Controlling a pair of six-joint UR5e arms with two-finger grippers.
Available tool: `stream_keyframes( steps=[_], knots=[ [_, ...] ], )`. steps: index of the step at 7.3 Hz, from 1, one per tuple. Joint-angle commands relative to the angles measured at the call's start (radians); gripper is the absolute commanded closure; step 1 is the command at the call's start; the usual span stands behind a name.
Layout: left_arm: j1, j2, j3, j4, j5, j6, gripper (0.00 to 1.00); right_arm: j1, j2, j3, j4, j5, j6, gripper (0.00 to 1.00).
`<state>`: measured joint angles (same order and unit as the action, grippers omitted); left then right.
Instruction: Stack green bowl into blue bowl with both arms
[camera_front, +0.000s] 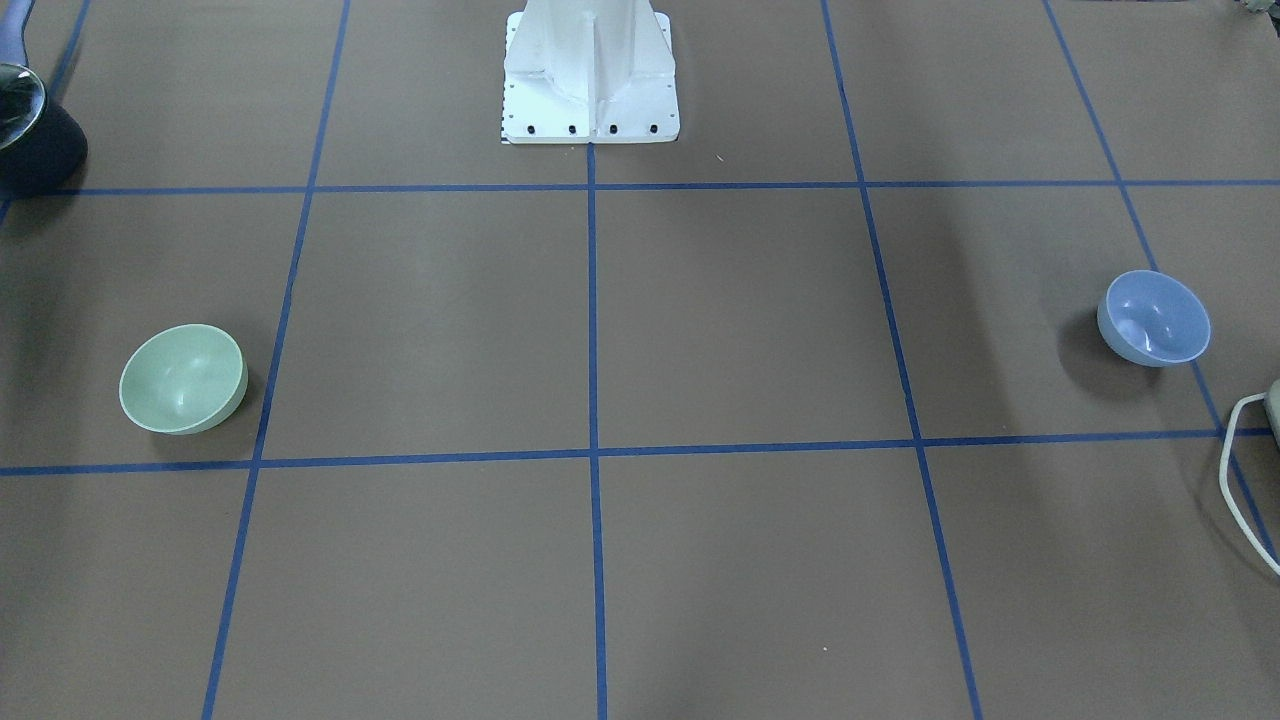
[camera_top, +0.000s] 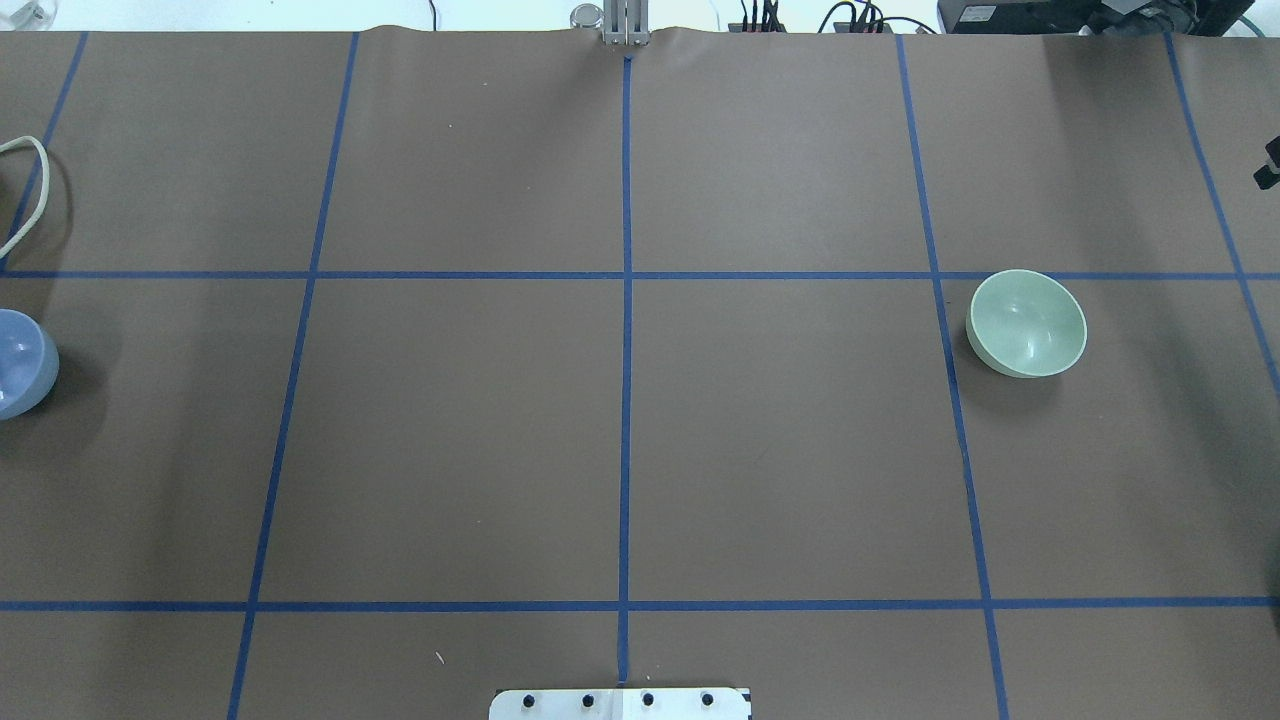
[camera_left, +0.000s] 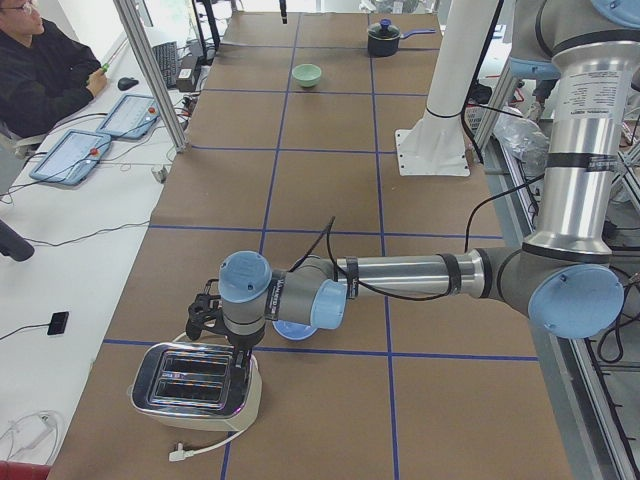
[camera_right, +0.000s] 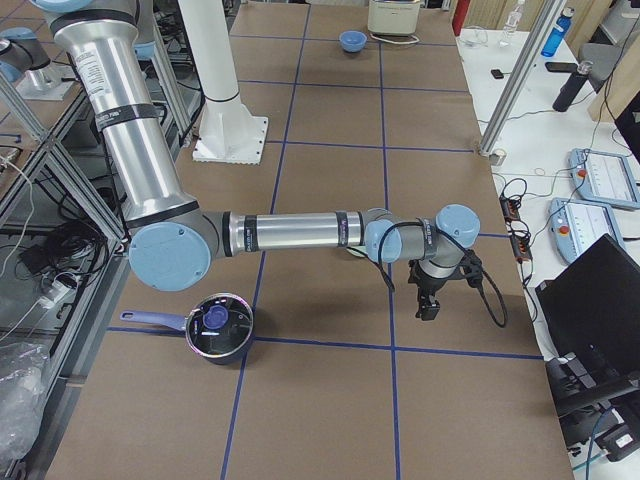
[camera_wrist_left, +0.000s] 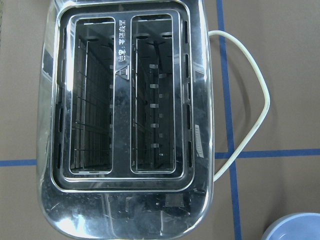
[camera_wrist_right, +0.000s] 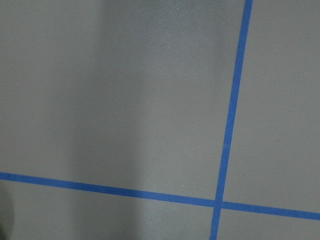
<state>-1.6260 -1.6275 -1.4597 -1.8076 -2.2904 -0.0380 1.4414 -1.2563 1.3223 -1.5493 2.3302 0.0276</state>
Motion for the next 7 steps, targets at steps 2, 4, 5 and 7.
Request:
stream_keyframes(
  steps=[2, 4, 5, 7],
  knots=[
    [-0.002, 0.001, -0.002, -0.001, -0.003, 0.004, 0.02, 0.001, -0.011, 0.0, 0.0, 0.0, 0.002, 0.0],
    [-0.005, 0.0, -0.008, -0.003, -0.004, 0.004, 0.02, 0.001, -0.003, 0.003, 0.033, -0.011, 0.002, 0.0],
    [-0.005, 0.001, -0.008, -0.003, -0.007, 0.003, 0.02, -0.001, -0.005, -0.002, 0.082, -0.014, 0.018, 0.0],
    [-0.005, 0.002, -0.008, -0.003, -0.012, 0.004, 0.02, -0.003, -0.003, 0.005, 0.087, -0.012, 0.037, 0.0]
  ],
)
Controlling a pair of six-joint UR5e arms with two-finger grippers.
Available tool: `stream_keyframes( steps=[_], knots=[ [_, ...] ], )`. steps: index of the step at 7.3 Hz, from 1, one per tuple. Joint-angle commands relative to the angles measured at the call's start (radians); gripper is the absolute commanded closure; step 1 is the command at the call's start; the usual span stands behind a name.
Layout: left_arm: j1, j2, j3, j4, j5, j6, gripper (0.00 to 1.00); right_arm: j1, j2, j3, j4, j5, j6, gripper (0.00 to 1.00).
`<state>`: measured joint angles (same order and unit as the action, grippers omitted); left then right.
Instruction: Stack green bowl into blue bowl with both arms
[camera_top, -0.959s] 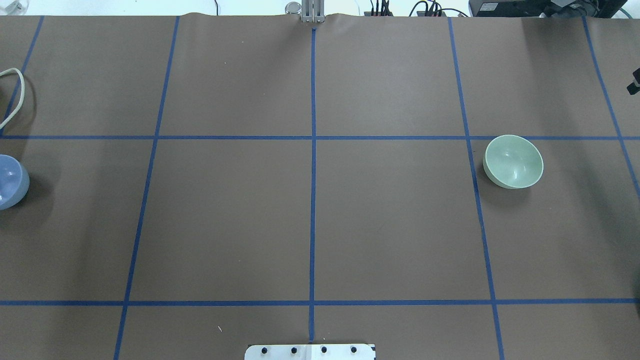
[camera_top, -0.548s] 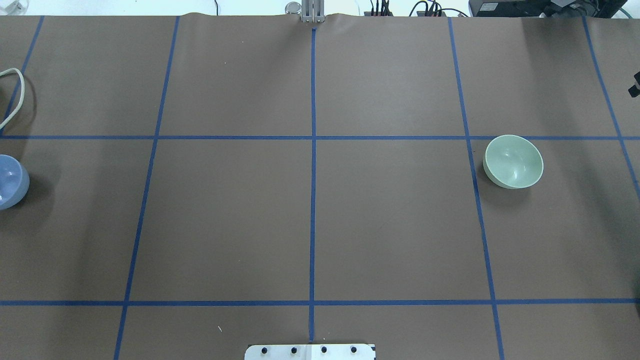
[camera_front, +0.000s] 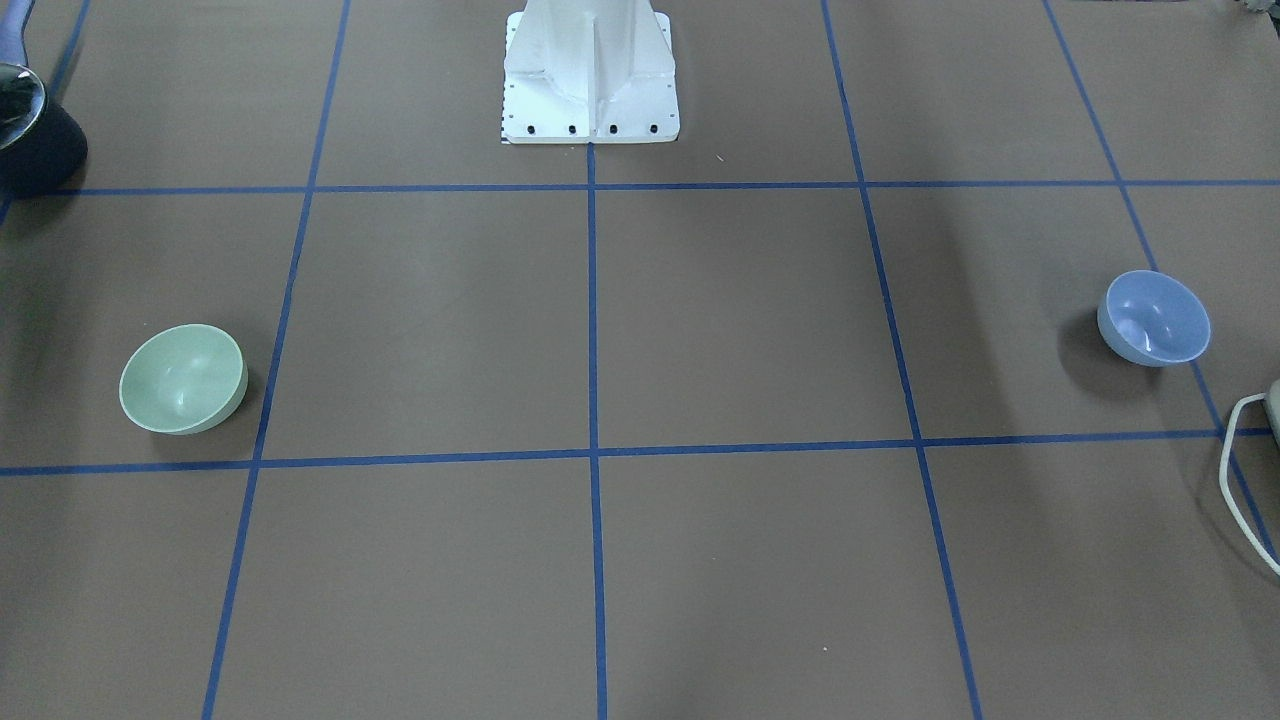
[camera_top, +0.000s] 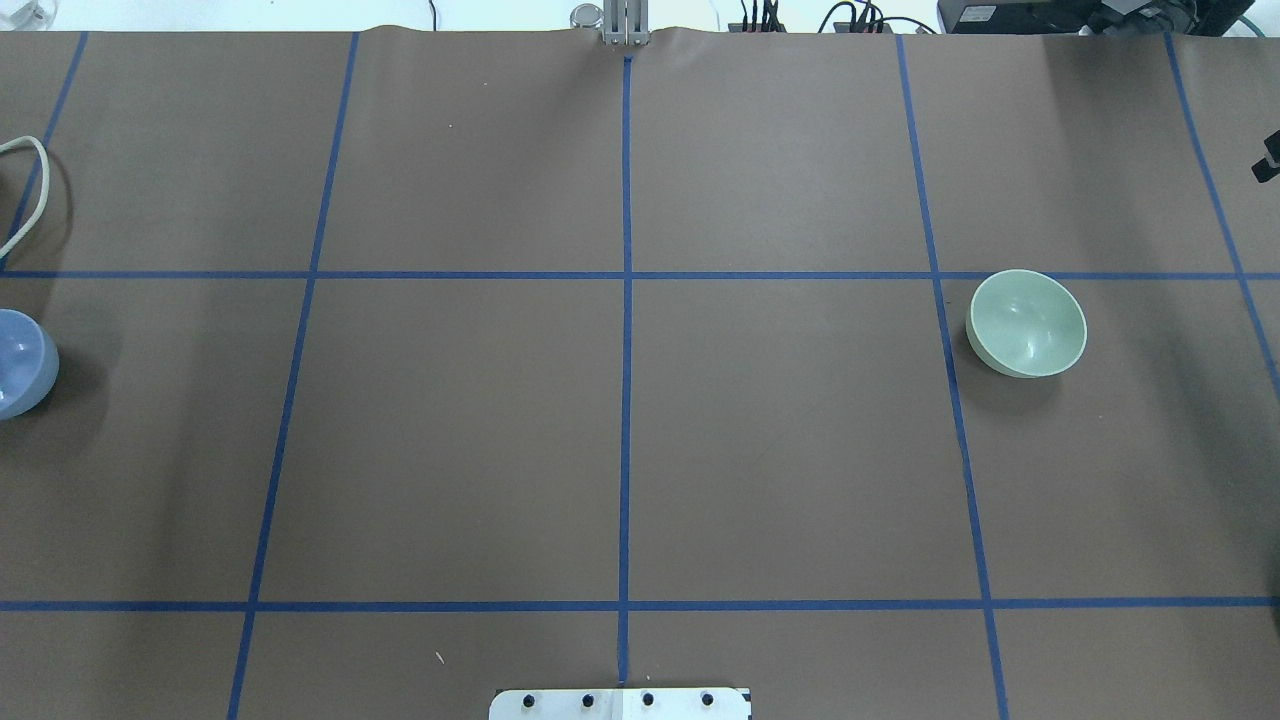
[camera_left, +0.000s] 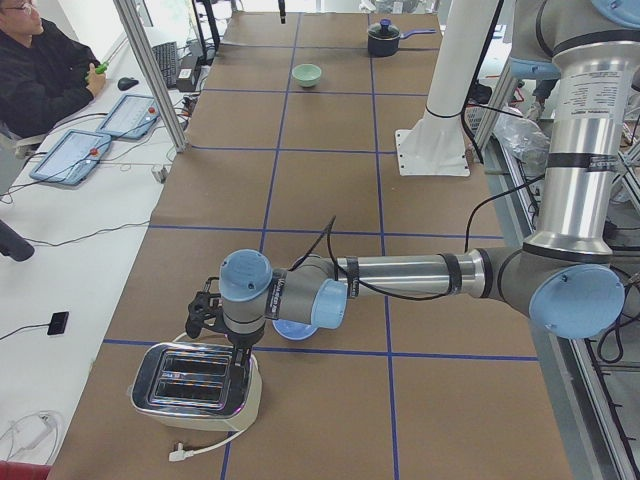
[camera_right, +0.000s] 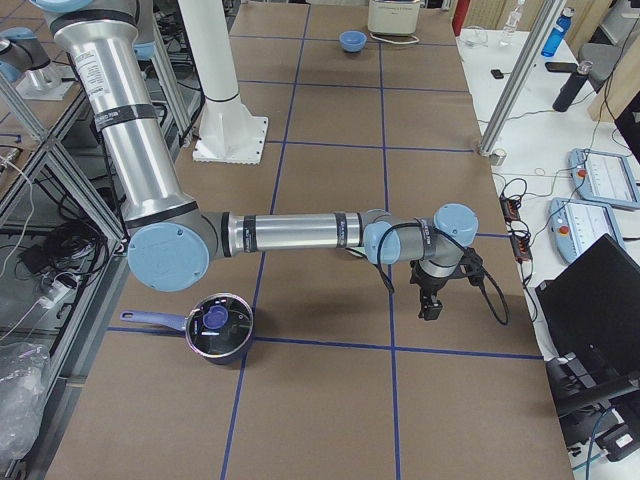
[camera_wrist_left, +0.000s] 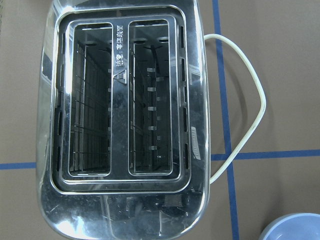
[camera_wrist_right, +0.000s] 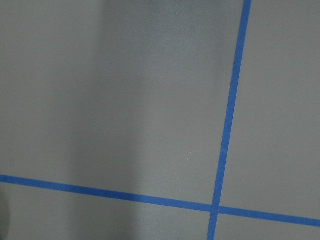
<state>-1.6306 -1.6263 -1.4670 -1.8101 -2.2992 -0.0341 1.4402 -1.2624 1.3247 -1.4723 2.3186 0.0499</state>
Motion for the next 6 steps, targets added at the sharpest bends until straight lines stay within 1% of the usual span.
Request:
stream_keyframes(
  steps=[1, 2, 4, 6],
  knots=[
    [-0.002, 0.0, -0.007, -0.009, -0.005, 0.002, 0.02, -0.001, 0.003, 0.001, 0.051, -0.01, 0.018, 0.0],
    [0.0, 0.009, -0.004, -0.015, -0.006, 0.002, 0.02, -0.001, -0.006, -0.01, 0.091, -0.01, 0.051, 0.0],
    [0.0, 0.011, -0.003, -0.006, -0.032, -0.004, 0.02, -0.001, -0.009, -0.01, 0.092, -0.007, 0.067, 0.0],
    [0.0, 0.011, -0.019, -0.005, -0.037, -0.01, 0.02, -0.003, -0.006, -0.002, 0.079, -0.005, 0.068, 0.0]
  ],
)
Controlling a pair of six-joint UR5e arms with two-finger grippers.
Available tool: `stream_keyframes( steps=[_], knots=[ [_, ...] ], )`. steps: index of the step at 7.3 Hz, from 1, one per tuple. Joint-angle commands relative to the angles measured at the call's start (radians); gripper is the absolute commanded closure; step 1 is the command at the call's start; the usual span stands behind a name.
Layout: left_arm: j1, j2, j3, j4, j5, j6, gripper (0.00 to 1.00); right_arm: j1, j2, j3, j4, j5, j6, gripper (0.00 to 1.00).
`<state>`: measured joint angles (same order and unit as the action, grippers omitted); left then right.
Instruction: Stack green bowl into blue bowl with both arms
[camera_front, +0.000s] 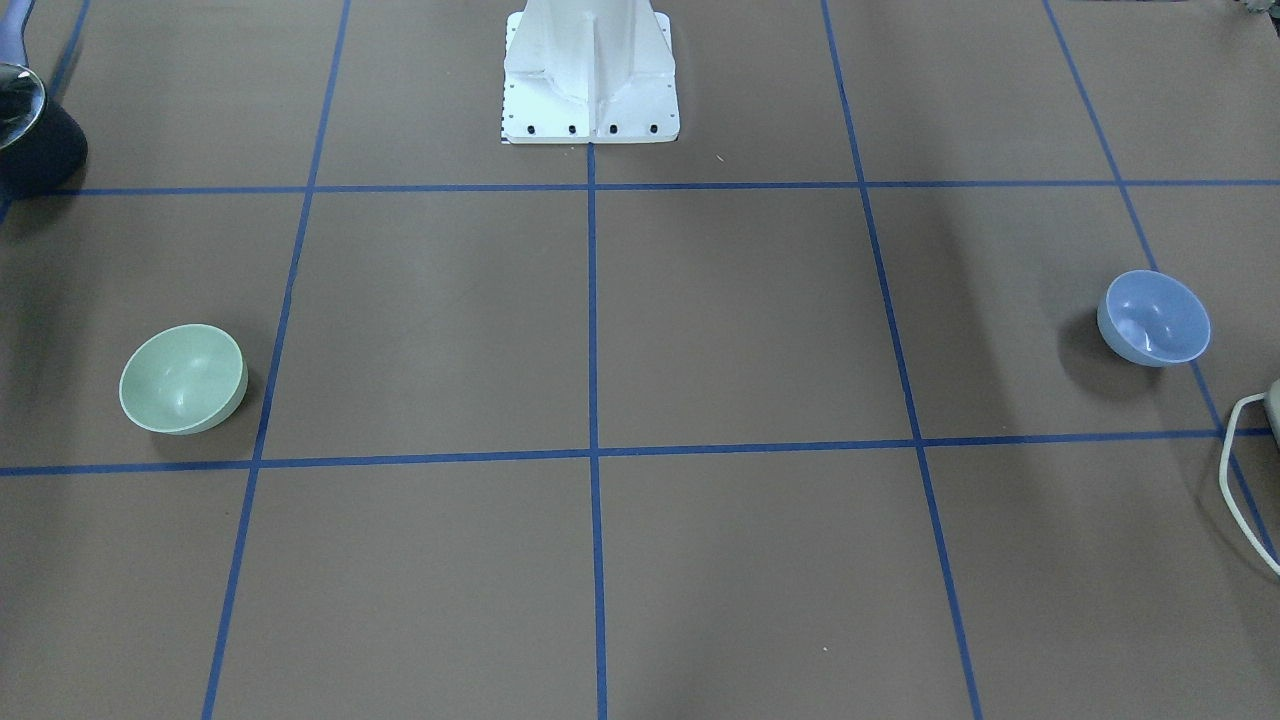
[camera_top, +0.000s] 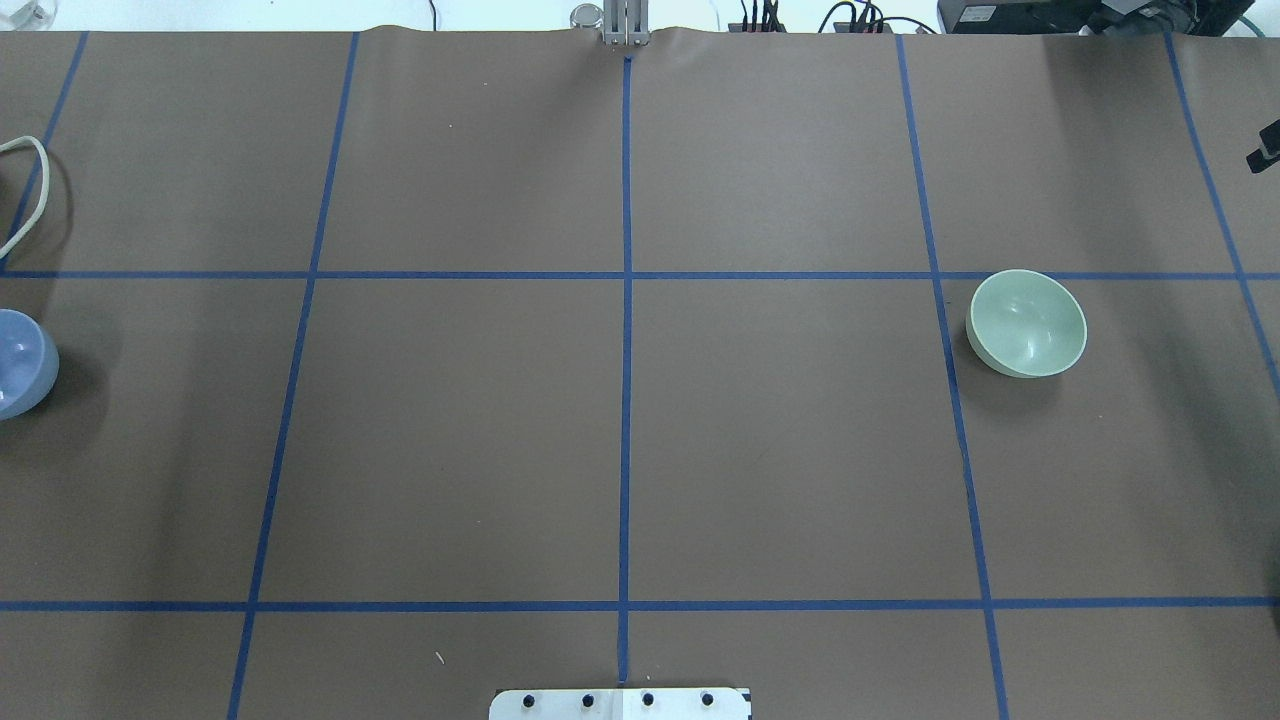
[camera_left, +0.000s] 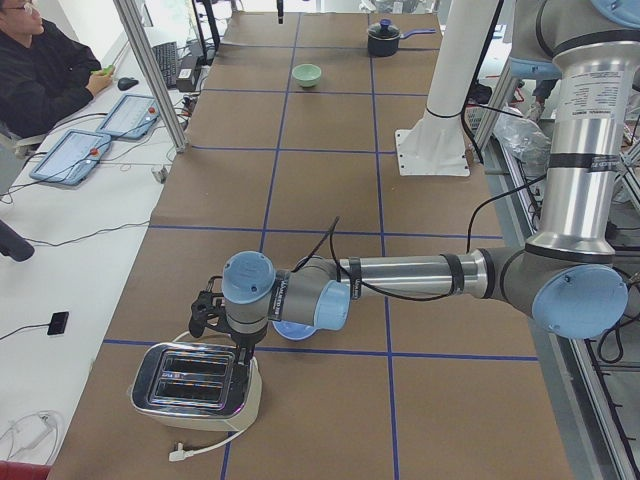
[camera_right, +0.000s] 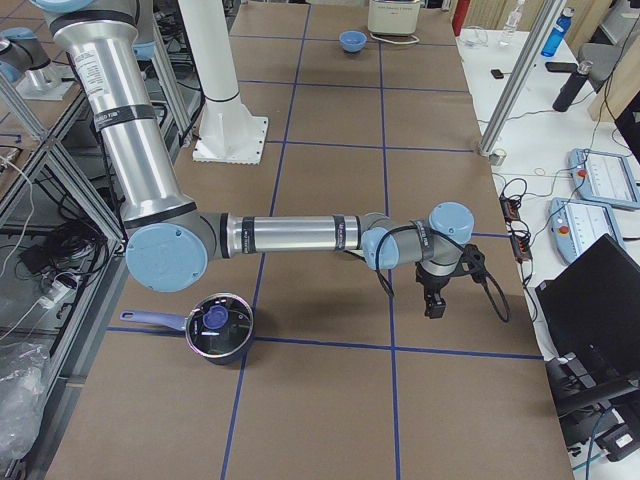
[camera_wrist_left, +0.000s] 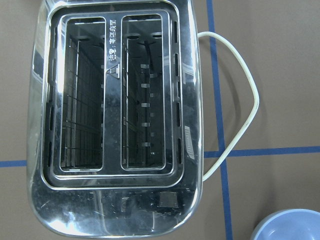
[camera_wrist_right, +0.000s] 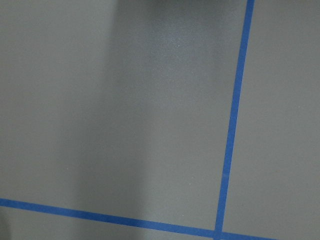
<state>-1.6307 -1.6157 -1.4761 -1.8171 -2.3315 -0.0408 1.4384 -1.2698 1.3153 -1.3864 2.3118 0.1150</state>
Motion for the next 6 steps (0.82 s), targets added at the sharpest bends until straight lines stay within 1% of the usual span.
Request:
stream_keyframes(
  steps=[1, 2, 3, 4, 6],
  knots=[
    [0.0, -0.001, -0.019, 0.005, -0.003, -0.008, 0.02, -0.028, 0.006, 0.01, -0.011, 0.012, 0.04, 0.0],
    [0.003, -0.003, -0.032, 0.007, -0.009, -0.074, 0.02, -0.067, 0.012, 0.015, -0.011, 0.04, 0.125, 0.0],
    [0.008, -0.001, -0.051, 0.007, -0.053, -0.109, 0.02, -0.079, 0.01, 0.018, -0.01, 0.075, 0.139, 0.0],
    [0.024, 0.011, -0.052, 0.005, -0.058, -0.111, 0.02, -0.113, 0.012, 0.018, -0.003, 0.09, 0.17, 0.0],
    [0.09, 0.02, -0.038, -0.004, -0.055, -0.116, 0.02, -0.183, 0.012, 0.034, 0.003, 0.092, 0.285, 0.0]
  ],
)
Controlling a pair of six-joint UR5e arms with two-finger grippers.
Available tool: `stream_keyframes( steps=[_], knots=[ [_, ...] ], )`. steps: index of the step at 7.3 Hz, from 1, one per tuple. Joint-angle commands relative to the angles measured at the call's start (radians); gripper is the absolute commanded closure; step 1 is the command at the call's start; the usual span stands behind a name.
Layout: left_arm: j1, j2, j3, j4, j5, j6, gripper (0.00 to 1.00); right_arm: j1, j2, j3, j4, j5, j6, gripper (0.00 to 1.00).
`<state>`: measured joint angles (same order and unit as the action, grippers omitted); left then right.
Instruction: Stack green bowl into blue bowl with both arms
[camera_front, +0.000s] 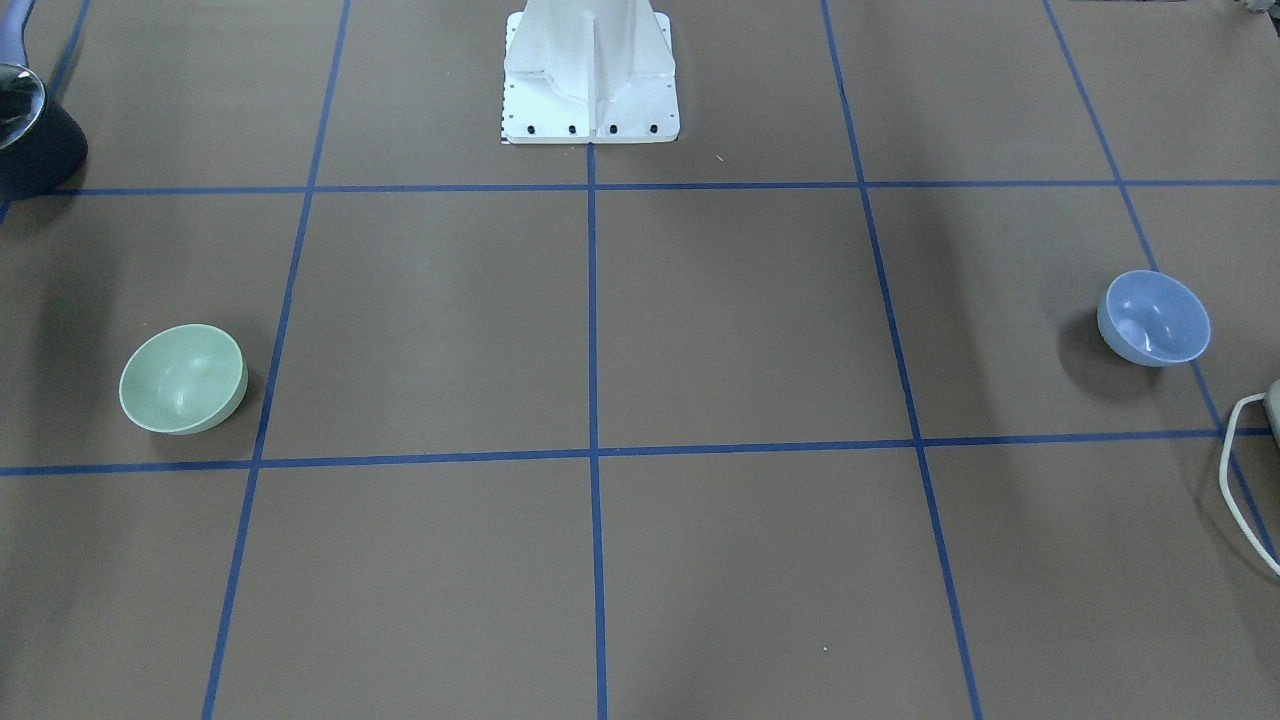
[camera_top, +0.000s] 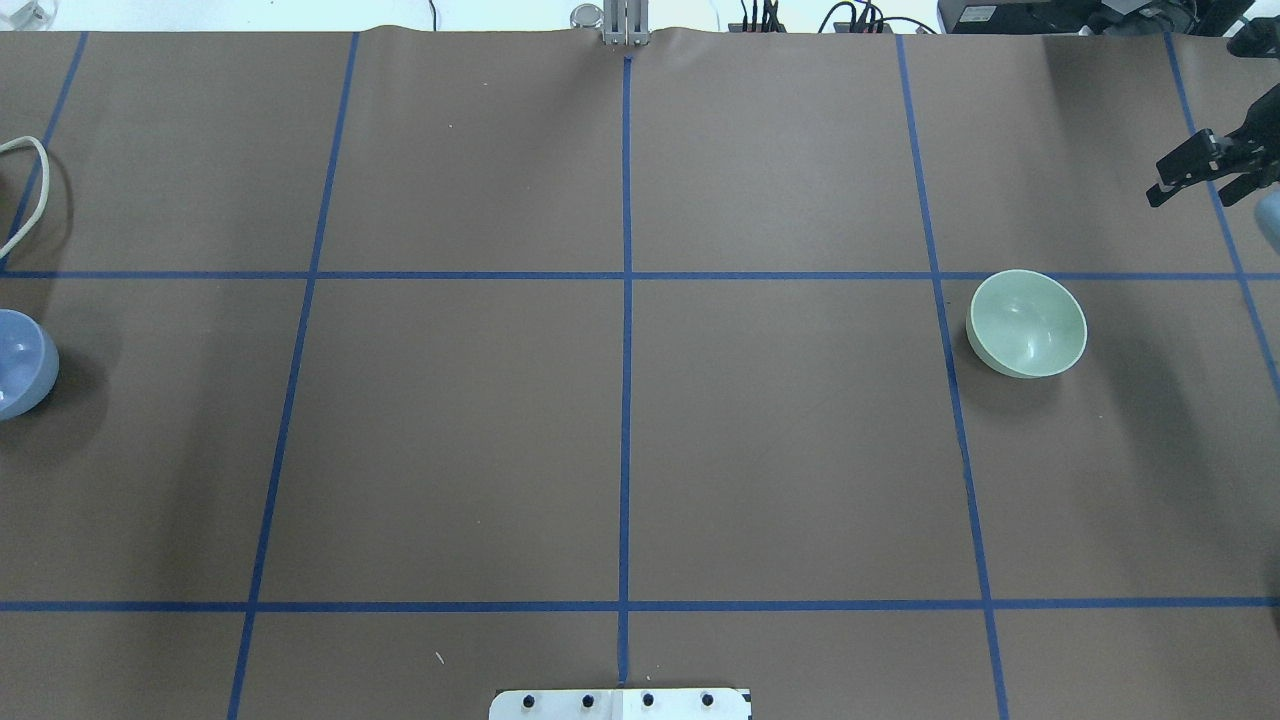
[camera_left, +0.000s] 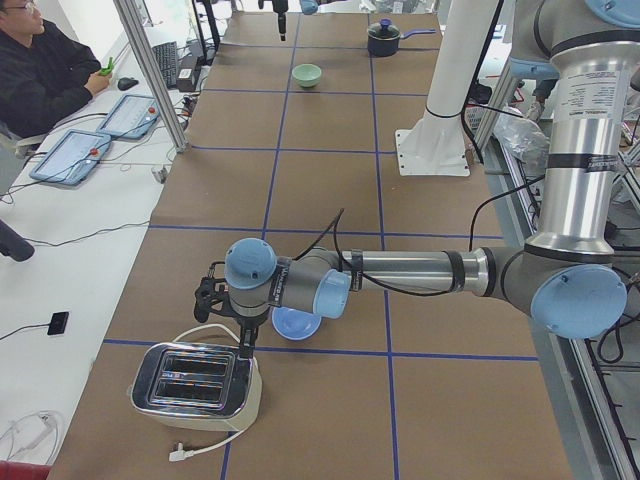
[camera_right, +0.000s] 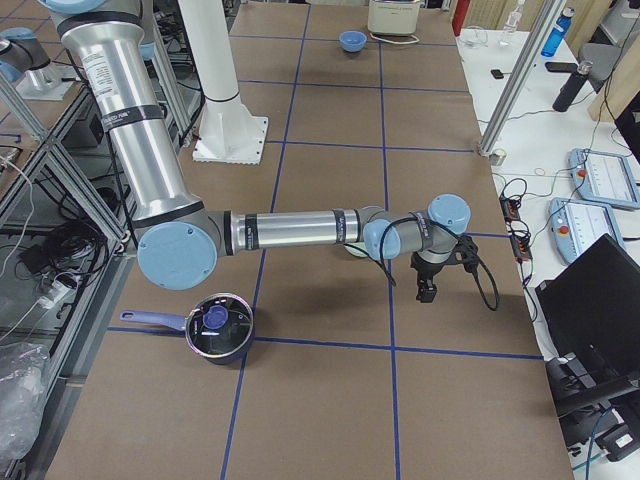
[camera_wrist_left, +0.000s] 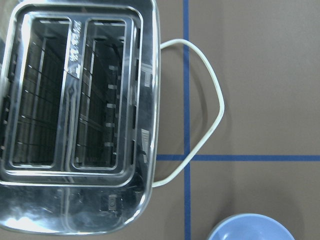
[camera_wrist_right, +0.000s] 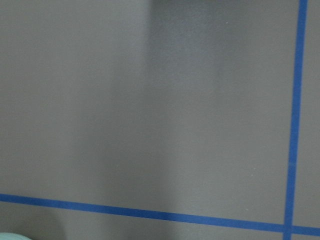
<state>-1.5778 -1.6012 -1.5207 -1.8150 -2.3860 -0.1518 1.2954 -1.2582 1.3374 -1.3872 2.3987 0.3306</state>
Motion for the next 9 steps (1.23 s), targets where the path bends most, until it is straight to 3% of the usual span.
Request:
stream_keyframes(
  steps=[1, 3, 7, 9],
  knots=[
    [0.051, 0.023, 0.004, -0.015, -0.001, -0.014, 0.02, -0.048, -0.013, 0.053, 0.002, 0.013, 0.076, 0.0],
    [0.102, 0.067, 0.007, -0.12, 0.005, -0.069, 0.02, -0.053, -0.033, 0.123, 0.002, 0.08, 0.135, 0.0],
    [0.17, 0.083, 0.088, -0.239, 0.008, -0.092, 0.02, -0.135, -0.076, 0.138, 0.007, 0.06, 0.163, 0.0],
    [0.205, 0.084, 0.112, -0.28, 0.008, -0.095, 0.02, -0.139, -0.104, 0.132, 0.061, 0.053, 0.163, 0.0]
  ],
)
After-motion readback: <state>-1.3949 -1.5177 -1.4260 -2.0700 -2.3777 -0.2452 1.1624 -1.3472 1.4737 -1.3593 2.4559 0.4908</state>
